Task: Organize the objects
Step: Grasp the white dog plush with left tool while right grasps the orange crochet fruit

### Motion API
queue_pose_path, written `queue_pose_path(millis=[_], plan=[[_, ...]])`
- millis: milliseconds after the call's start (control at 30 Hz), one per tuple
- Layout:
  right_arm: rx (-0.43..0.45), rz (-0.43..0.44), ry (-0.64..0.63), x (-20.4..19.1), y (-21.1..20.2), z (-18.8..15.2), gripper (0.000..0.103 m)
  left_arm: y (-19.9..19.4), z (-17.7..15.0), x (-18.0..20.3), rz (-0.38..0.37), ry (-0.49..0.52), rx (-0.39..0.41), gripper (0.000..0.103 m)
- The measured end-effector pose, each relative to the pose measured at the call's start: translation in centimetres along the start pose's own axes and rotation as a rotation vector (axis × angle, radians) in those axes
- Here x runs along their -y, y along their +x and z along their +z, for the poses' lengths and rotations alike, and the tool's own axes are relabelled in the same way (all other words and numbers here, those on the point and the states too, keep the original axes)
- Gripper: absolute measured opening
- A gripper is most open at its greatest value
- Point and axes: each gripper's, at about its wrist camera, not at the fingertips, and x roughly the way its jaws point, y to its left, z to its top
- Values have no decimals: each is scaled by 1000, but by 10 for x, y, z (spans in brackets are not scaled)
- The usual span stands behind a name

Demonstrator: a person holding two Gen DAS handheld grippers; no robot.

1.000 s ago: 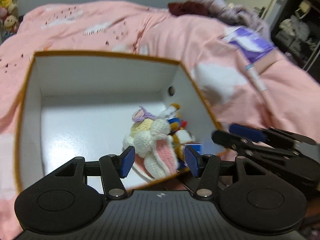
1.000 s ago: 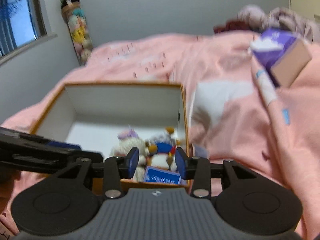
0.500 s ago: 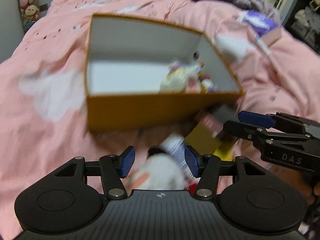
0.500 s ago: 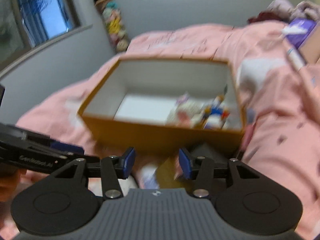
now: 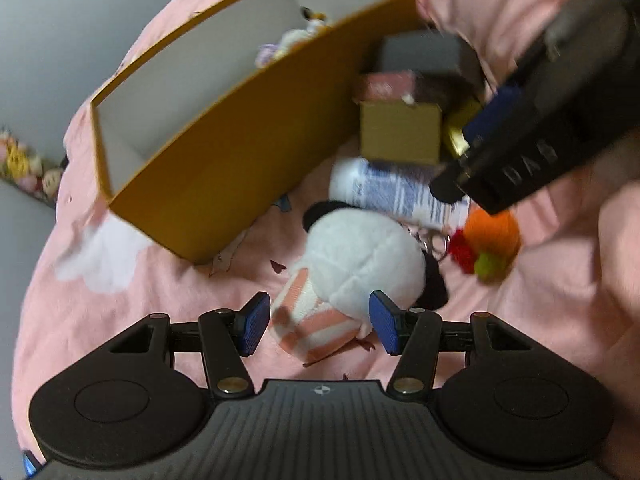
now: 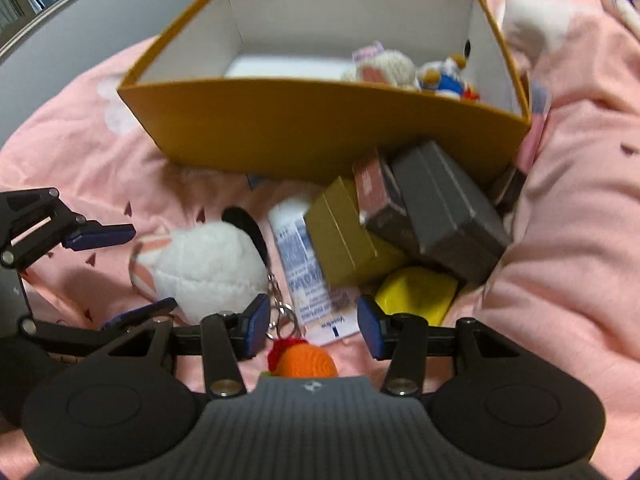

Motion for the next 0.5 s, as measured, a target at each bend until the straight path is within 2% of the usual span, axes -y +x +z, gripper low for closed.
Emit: queue_pose_path(millis=[67, 200, 300, 500], plan=[[-13, 8, 15, 3, 3, -1, 51, 5, -2, 4, -3, 18, -15, 67], [-35, 21, 36, 8, 8, -1, 51, 21, -5, 16, 54, 96, -56, 75], [-51, 25, 36, 9, 13, -2, 51, 33, -6, 25, 84, 138, -68, 88], [-79, 22, 35, 9, 19, -3, 51, 71, -4, 36, 183, 187, -125, 90]])
